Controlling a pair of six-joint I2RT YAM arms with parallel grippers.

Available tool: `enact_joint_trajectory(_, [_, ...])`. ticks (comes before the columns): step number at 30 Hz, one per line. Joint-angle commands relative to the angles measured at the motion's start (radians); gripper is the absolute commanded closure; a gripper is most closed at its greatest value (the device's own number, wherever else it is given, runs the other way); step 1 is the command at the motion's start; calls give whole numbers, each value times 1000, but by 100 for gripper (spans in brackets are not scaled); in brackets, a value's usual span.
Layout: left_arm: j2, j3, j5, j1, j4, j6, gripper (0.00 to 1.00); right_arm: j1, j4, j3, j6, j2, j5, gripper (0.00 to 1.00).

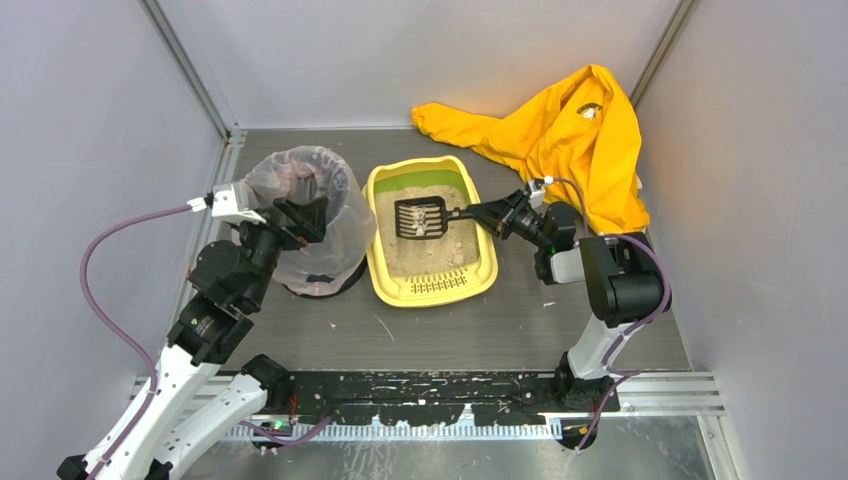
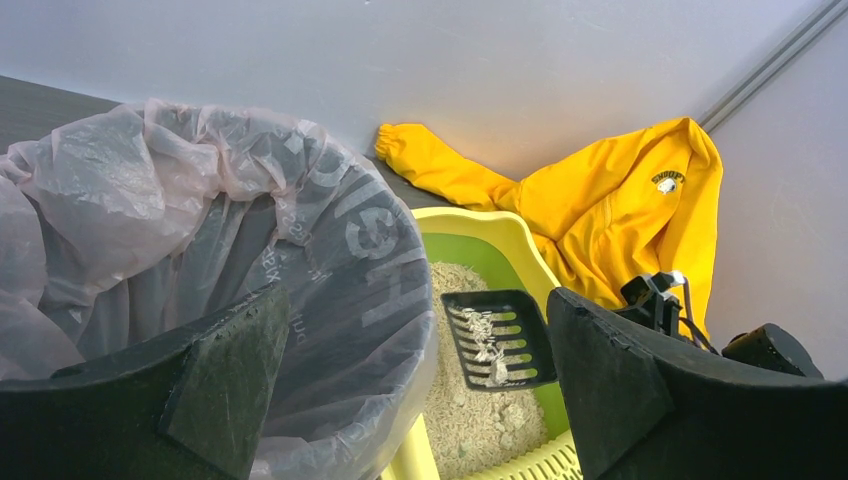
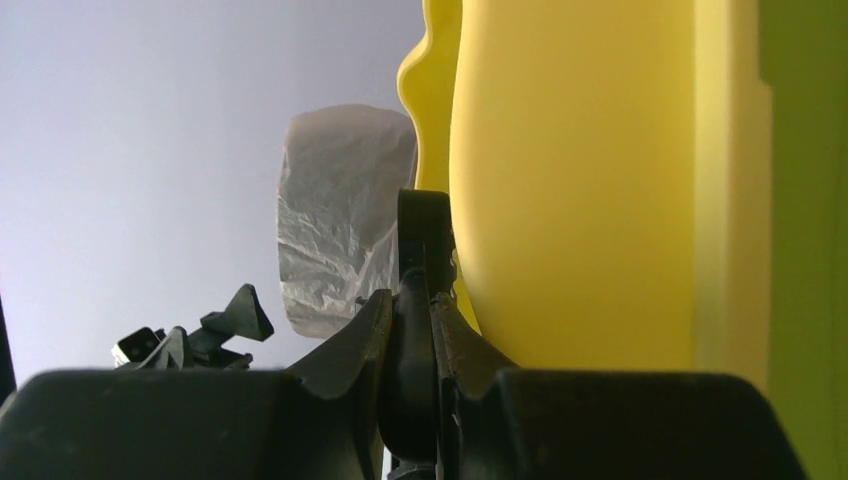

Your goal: Clean the litter box

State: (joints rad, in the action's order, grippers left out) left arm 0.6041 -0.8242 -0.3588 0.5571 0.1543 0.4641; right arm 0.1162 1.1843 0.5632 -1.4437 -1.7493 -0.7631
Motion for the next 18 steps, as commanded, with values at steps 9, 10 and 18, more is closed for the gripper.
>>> enact_joint_trajectory(9, [-19, -8, 7, 2, -25, 9, 0, 0, 10, 7, 36, 85, 9, 99])
enact_joint_trajectory(10, [-21, -7, 7, 2, -19, 11, 0, -25, 0, 4, 36, 96, 9, 99])
enact_joint_trajectory(18, [-38, -2, -10, 3, -13, 7, 0, 9, -179, 34, 156, 169, 14, 99])
